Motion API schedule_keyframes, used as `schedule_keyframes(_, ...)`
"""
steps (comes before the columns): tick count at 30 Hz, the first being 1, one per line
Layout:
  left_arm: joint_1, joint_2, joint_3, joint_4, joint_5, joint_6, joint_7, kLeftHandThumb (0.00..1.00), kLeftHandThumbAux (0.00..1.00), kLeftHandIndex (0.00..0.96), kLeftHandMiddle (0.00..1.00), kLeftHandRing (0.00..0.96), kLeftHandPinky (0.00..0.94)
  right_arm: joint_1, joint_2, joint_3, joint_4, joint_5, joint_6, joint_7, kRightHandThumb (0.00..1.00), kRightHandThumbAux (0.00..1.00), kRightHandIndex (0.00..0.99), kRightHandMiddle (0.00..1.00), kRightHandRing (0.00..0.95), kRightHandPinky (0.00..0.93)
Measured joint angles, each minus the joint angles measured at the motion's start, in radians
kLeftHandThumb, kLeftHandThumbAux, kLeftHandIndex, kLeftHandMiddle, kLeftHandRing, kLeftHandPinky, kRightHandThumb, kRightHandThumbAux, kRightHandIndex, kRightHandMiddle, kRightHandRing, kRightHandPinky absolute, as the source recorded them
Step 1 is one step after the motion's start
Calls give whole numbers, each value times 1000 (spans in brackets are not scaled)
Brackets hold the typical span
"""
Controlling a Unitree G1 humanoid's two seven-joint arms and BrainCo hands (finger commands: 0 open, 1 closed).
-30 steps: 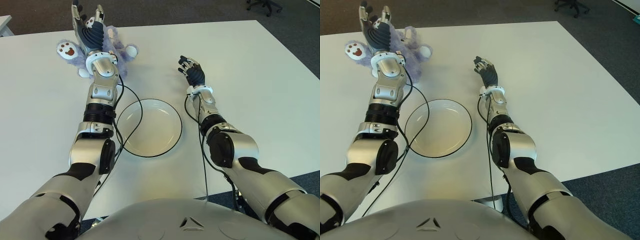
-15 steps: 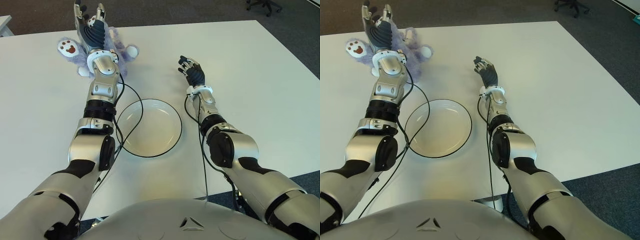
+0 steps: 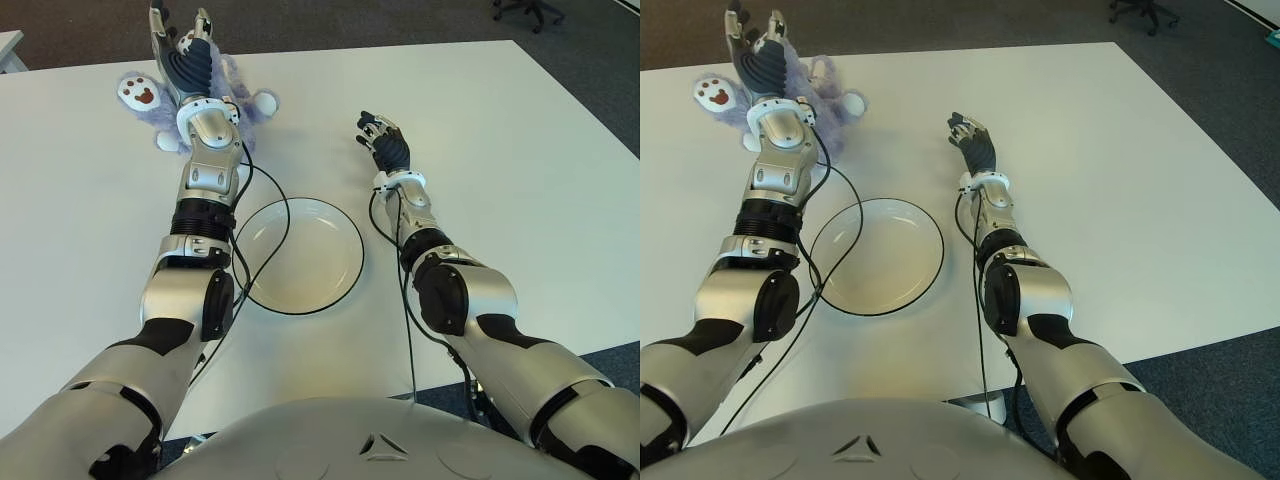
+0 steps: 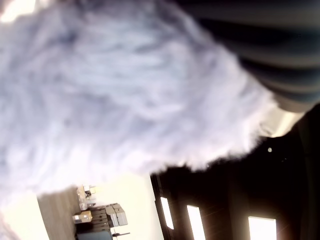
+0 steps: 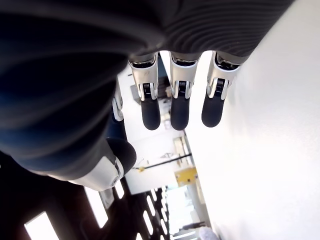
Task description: Put the doll into the plate.
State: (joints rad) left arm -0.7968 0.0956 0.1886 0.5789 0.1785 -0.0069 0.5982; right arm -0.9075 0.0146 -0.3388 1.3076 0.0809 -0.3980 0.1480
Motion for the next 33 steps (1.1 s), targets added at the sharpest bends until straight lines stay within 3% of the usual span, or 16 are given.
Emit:
schedule_keyframes(20,0,-21,33,69,-111,-96,-56,332,465,0,54,42,59,-1,2,4,0,-6,0,-7,707,732,400,163,137,170)
schedule_keyframes(33,-9,-12,23,109,-109,-56,-69,289,466,74,53,26,51,-1,1,11,0,-12,0,-10,704,731,401,157,131,175)
